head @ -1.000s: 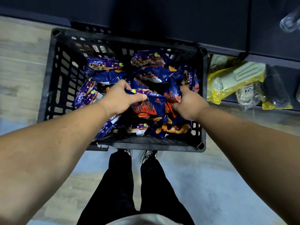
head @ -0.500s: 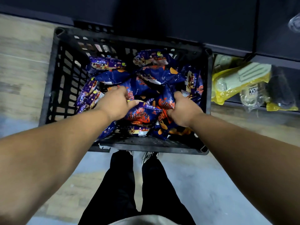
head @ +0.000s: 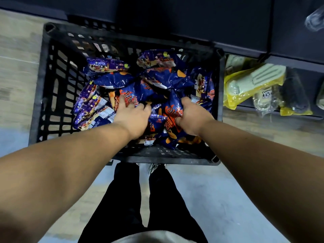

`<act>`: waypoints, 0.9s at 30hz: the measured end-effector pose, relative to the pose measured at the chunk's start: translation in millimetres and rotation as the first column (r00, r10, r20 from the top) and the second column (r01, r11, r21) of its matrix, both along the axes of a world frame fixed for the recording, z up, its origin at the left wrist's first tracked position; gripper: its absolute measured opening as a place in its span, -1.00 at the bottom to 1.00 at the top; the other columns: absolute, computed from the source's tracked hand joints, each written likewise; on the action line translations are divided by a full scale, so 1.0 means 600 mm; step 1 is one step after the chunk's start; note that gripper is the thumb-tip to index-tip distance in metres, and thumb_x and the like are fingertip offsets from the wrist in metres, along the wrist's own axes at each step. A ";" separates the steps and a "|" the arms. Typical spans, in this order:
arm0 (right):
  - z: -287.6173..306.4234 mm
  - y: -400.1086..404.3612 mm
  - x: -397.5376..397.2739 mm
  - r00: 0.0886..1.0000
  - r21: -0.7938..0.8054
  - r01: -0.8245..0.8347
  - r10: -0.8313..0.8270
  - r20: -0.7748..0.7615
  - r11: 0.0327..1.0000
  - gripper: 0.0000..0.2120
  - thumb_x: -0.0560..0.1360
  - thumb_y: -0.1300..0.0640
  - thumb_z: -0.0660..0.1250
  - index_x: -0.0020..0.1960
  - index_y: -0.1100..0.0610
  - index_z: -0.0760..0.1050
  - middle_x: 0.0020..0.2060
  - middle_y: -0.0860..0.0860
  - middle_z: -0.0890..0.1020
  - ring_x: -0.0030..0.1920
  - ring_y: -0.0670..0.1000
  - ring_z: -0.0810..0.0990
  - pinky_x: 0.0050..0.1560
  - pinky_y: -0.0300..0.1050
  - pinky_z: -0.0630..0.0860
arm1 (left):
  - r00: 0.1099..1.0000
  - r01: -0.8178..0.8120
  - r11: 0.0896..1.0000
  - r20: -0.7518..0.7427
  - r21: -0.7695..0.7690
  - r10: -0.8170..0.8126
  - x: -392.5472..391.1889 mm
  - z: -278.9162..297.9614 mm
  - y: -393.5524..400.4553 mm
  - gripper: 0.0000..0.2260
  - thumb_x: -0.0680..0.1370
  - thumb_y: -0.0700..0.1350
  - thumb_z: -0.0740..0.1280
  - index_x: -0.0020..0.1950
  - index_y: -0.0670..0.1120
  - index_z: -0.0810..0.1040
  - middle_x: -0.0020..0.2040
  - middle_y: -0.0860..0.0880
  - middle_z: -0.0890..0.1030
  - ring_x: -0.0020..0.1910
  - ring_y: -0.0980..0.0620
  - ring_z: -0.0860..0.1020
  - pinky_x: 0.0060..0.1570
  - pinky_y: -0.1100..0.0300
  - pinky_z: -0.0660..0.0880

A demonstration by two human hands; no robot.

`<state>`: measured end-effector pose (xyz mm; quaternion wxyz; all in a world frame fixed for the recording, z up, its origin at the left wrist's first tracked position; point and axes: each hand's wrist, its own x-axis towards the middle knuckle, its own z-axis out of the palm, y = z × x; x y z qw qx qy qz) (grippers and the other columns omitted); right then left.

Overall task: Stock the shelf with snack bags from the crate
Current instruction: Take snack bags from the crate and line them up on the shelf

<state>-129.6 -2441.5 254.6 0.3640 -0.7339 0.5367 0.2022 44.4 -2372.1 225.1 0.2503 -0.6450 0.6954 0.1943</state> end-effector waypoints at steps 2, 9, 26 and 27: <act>0.003 0.000 0.001 1.000 -0.008 -0.017 0.017 -0.014 1.000 -0.61 0.57 0.06 0.28 0.29 0.12 0.20 -0.12 0.09 0.53 -0.15 0.15 0.54 -0.19 0.00 0.49 | 0.999 -0.038 0.999 -0.036 0.005 0.038 0.005 0.010 -0.004 -0.60 0.53 -0.04 0.28 0.34 -0.06 0.30 0.18 -0.08 0.52 0.23 -0.16 0.47 0.38 -0.25 0.06; 0.057 -0.015 0.016 0.994 -0.051 -0.095 0.093 -0.052 0.994 -0.62 0.56 0.14 0.27 0.30 0.11 0.21 -0.16 0.09 0.55 -0.15 0.18 0.53 -0.16 0.00 0.50 | 0.977 -0.144 0.988 -0.149 0.053 0.151 0.042 0.102 -0.019 -0.55 0.54 0.10 0.34 0.32 -0.02 0.27 -0.06 0.00 0.49 -0.07 -0.09 0.48 -0.24 0.09 0.38; 0.449 -0.114 0.043 0.967 -0.631 -0.198 0.255 -0.001 0.750 -0.59 0.45 0.03 0.27 0.28 -0.02 0.31 0.15 0.04 0.54 0.16 0.15 0.45 0.00 -0.01 0.37 | 0.990 -0.138 0.855 -0.089 -0.500 0.109 0.084 0.514 -0.097 -0.68 0.43 0.11 0.25 0.13 0.09 0.32 -0.04 0.04 0.51 -0.05 -0.07 0.52 -0.09 0.06 0.44; 0.467 -0.115 0.043 0.966 -0.661 -0.200 0.260 -0.008 0.723 -0.61 0.45 0.03 0.26 0.26 -0.02 0.32 0.13 0.03 0.55 0.14 0.15 0.45 -0.01 0.00 0.36 | 0.991 -0.131 0.834 -0.075 -0.536 0.108 0.084 0.532 -0.098 -0.70 0.42 0.11 0.25 0.09 0.07 0.30 -0.09 0.05 0.51 -0.10 -0.07 0.50 -0.11 0.06 0.44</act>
